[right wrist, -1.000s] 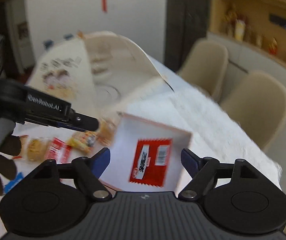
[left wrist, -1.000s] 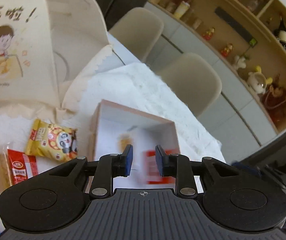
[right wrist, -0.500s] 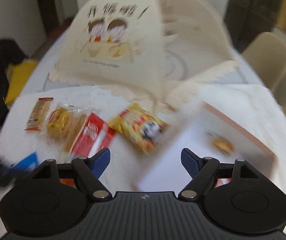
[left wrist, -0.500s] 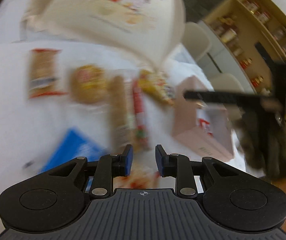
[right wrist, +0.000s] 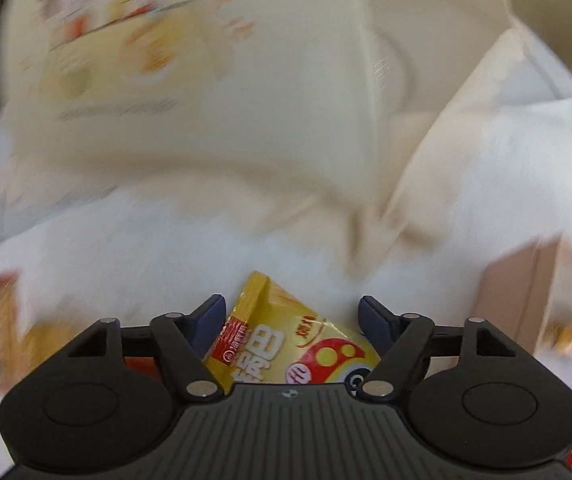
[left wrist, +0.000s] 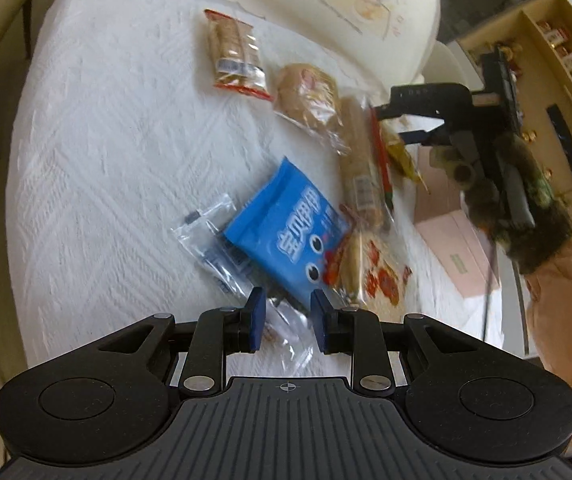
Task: Organize snacks
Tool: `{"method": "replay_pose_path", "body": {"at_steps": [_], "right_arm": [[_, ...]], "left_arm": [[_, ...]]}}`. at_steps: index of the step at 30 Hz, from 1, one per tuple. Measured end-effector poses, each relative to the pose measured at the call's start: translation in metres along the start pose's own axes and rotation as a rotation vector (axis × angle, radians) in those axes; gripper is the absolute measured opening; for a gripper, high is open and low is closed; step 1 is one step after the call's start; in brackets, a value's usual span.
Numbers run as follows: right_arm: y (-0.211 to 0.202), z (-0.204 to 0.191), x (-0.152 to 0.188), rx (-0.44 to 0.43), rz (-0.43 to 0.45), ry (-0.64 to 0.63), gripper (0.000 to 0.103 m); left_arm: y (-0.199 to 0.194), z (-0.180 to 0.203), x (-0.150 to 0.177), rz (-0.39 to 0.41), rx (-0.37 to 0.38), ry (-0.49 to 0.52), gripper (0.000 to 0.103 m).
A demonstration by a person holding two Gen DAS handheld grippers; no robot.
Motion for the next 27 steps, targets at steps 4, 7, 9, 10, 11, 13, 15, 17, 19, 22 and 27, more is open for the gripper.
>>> {"method": "replay_pose_path", "body": {"at_steps": [4, 7, 9, 10, 11, 13, 15, 17, 19, 22, 27], "right_arm": [[-0.032, -0.028, 0.053, -0.098, -0.038, 0.004, 0.059], [-0.05, -0.038, 0.093, -0.14, -0.052, -0.001, 0.058], [-0.06, -0.036, 0.114, -0.171, -0.053, 0.015, 0.058], [-0.067, -0.032, 0.124, -0.185, -0.043, 0.031, 0.058], [-0.074, -0.027, 0.134, -0.19, -0.034, 0.045, 0.058], [-0.09, -0.016, 0.149, -0.205, 0.0, 0.06, 0.058], [-0.106, -0.005, 0.154, -0.218, 0.023, 0.051, 0.061], [-0.12, -0.001, 0.166, -0.211, 0.048, 0.008, 0.063], [-0.131, 0.003, 0.18, -0.184, 0.064, -0.031, 0.063], [-0.155, 0.01, 0.195, -0.157, 0.142, -0.071, 0.064], [-0.189, 0.031, 0.213, -0.051, 0.338, -0.075, 0.081]], "left_arm": [[0.001, 0.004, 0.001, 0.002, -0.033, 0.01, 0.028], [0.0, 0.008, 0.004, 0.003, -0.043, 0.0, 0.028], [-0.003, 0.014, 0.004, 0.006, -0.044, -0.005, 0.028], [-0.005, 0.018, 0.004, 0.013, -0.044, -0.002, 0.028], [-0.006, 0.023, 0.004, 0.024, -0.047, 0.001, 0.028], [-0.014, 0.031, 0.002, 0.071, -0.062, -0.001, 0.028], [-0.019, 0.04, 0.001, 0.125, -0.074, -0.01, 0.028], [-0.022, 0.047, -0.002, 0.156, -0.081, -0.008, 0.028], [-0.02, 0.054, -0.001, 0.145, -0.093, 0.006, 0.028], [-0.016, 0.069, 0.005, 0.125, -0.086, 0.051, 0.028], [0.007, 0.106, 0.034, -0.005, -0.001, 0.175, 0.028]]}}
Point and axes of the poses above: each gripper's, at about its wrist camera, not at the fingertips, and y roughly the way its jaws point, z to its right, x to its underside, the point moved 4 cm from there along y, roughly the way its jaws point, and after that the axes turned 10 degrees about z, right-handed, at the moved point
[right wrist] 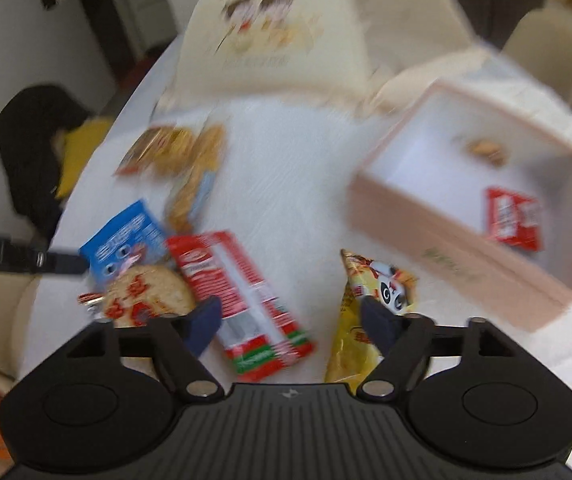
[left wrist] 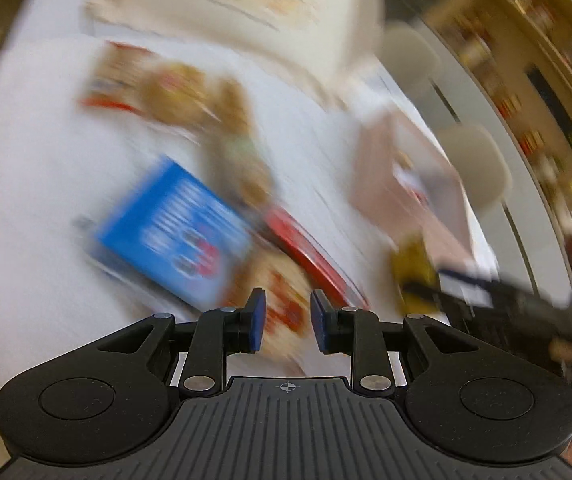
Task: Organize snacks
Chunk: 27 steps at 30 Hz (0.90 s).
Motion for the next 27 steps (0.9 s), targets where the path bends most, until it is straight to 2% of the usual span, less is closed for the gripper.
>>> {"method": "replay_pose_path", "body": {"at_steps": [3, 4, 7, 8, 10, 12, 15, 19, 21, 24, 27], "right_arm": [[-0.001, 0.014, 0.001, 0.109, 0.053, 0.019, 0.081], [0.0, 0.017, 0.001, 0.116, 0.06, 0.035, 0.081], [-0.002, 0.016, 0.002, 0.074, 0.068, 0.051, 0.081], [-0.003, 0.011, 0.002, 0.041, 0.067, 0.052, 0.081], [-0.003, -0.004, 0.007, -0.032, 0.045, 0.036, 0.081], [0.004, -0.021, 0.014, -0.074, 0.01, 0.013, 0.081], [0.011, -0.038, 0.027, -0.11, -0.034, 0.008, 0.081], [0.011, -0.06, 0.035, -0.138, -0.018, -0.029, 0.081], [0.011, -0.076, 0.034, -0.18, -0.006, -0.081, 0.081], [0.021, -0.101, 0.031, -0.215, 0.004, -0.176, 0.082], [0.046, -0.121, 0.033, -0.238, -0.041, -0.228, 0.083]], "left_arm": [[0.014, 0.024, 0.017, -0.096, 0.061, 0.077, 0.028], [0.02, 0.029, 0.022, -0.125, 0.068, 0.101, 0.028], [0.038, 0.035, 0.034, -0.174, 0.048, 0.157, 0.028], [0.043, 0.031, 0.035, -0.177, 0.019, 0.154, 0.028], [0.04, 0.02, 0.032, -0.151, -0.03, 0.129, 0.028], [0.027, 0.001, 0.019, -0.086, -0.091, 0.089, 0.024], [-0.003, -0.028, -0.001, 0.022, -0.191, 0.034, 0.025], [-0.035, -0.062, -0.014, 0.11, -0.249, -0.078, 0.025], [-0.047, -0.078, -0.014, 0.135, -0.277, -0.137, 0.025], [-0.048, -0.093, -0.013, 0.129, -0.3, -0.191, 0.025], [-0.045, -0.092, -0.003, 0.102, -0.284, -0.214, 0.025]]}}
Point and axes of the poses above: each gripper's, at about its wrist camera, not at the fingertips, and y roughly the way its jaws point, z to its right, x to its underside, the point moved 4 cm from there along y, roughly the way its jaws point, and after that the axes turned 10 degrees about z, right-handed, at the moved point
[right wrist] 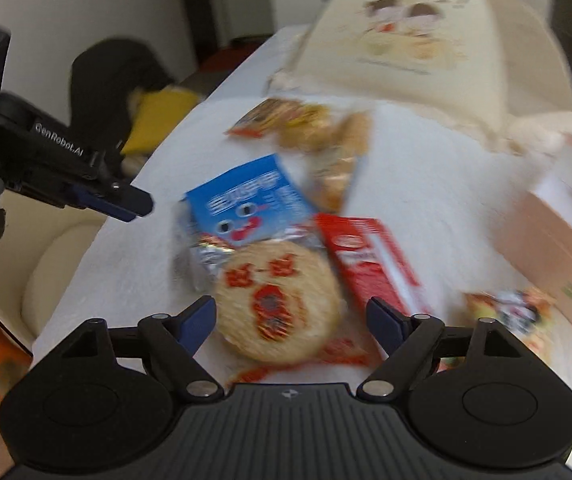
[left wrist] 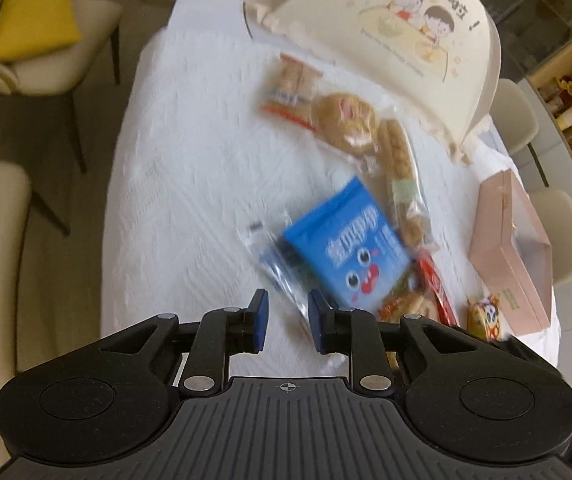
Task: Organize snacks
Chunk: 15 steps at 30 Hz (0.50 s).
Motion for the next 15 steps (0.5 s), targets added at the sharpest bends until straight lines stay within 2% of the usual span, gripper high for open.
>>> {"method": "replay_pose_path", "body": {"at_steps": [3, 5, 9, 11, 15], "right_arm": [[0.008, -0.01, 0.003, 0.068, -0.011, -0.019, 0.082], [-0.002, -0.018, 0.01, 0.035, -0.036, -0.033, 0.079], [-0.023, -0.02, 0.03, 0.006, -0.097, 0.025, 0.079], [-0.038, -0.015, 0.038, -0.01, -0.092, 0.057, 0.08], [-0.066, 0.007, 0.048, 0.067, -0.041, 0.096, 0.08]], "left_arm": [[0.0, 0.018, 0.005, -0.017, 0.063, 0.046, 0.025], [0.002, 0.035, 0.008, -0.03, 0.102, 0.09, 0.025], [0.014, 0.063, 0.02, -0.07, 0.15, 0.137, 0.025], [0.019, 0.077, 0.028, -0.091, 0.169, 0.16, 0.025], [0.034, 0.098, 0.038, -0.142, 0.186, 0.18, 0.025]]}}
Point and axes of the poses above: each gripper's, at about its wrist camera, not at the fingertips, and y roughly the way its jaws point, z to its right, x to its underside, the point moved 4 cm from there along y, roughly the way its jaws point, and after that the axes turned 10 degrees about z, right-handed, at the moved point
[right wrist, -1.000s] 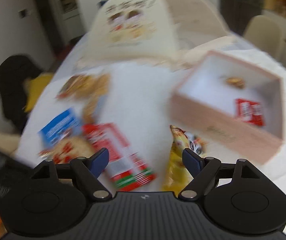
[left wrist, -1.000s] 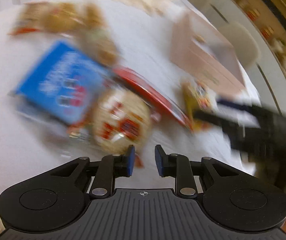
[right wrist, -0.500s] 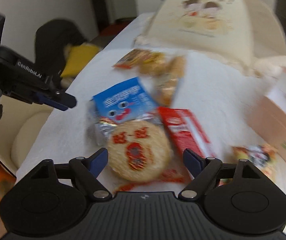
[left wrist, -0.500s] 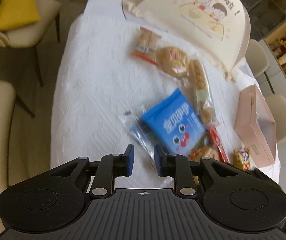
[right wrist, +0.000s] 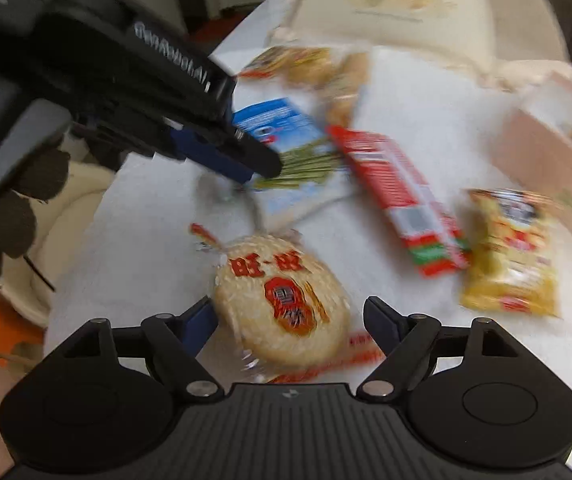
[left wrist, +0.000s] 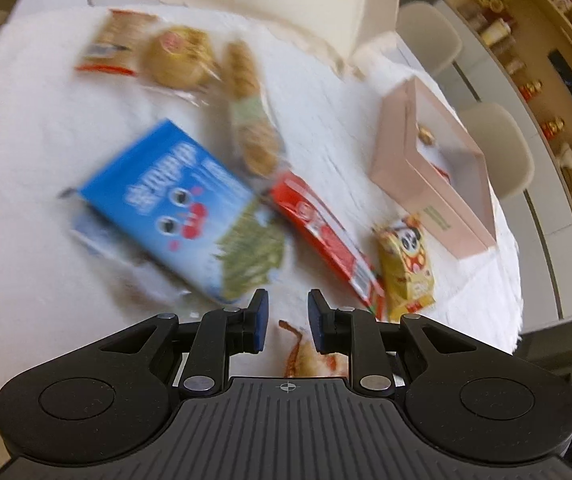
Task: Organize snacks
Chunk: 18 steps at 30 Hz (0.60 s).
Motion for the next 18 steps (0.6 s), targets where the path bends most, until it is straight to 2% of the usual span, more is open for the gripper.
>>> {"method": "replay_pose_path", "body": {"at_steps": [3, 8, 11, 15, 18], "right_arm": [[-0.02, 0.022, 0.004, 0.053, 0.028, 0.044, 0.08], [-0.045, 0.05, 0.01, 0.106, 0.075, 0.067, 0.083], [-0.048, 0.064, 0.017, 0.088, 0.077, 0.086, 0.083], [-0.049, 0.063, 0.027, -0.005, 0.034, 0.088, 0.083], [-0.053, 0.066, 0.025, 0.017, 0.037, 0.078, 0.083]], "left_arm": [[0.005, 0.004, 0.006, -0.024, -0.004, -0.034, 0.025], [0.002, 0.008, 0.021, -0.079, -0.019, 0.002, 0.025], [0.002, 0.008, 0.028, -0.085, -0.042, 0.006, 0.025], [-0.001, 0.01, 0.033, -0.077, -0.054, 0.0, 0.025], [-0.009, 0.013, 0.033, -0.055, -0.063, 0.007, 0.025]]}}
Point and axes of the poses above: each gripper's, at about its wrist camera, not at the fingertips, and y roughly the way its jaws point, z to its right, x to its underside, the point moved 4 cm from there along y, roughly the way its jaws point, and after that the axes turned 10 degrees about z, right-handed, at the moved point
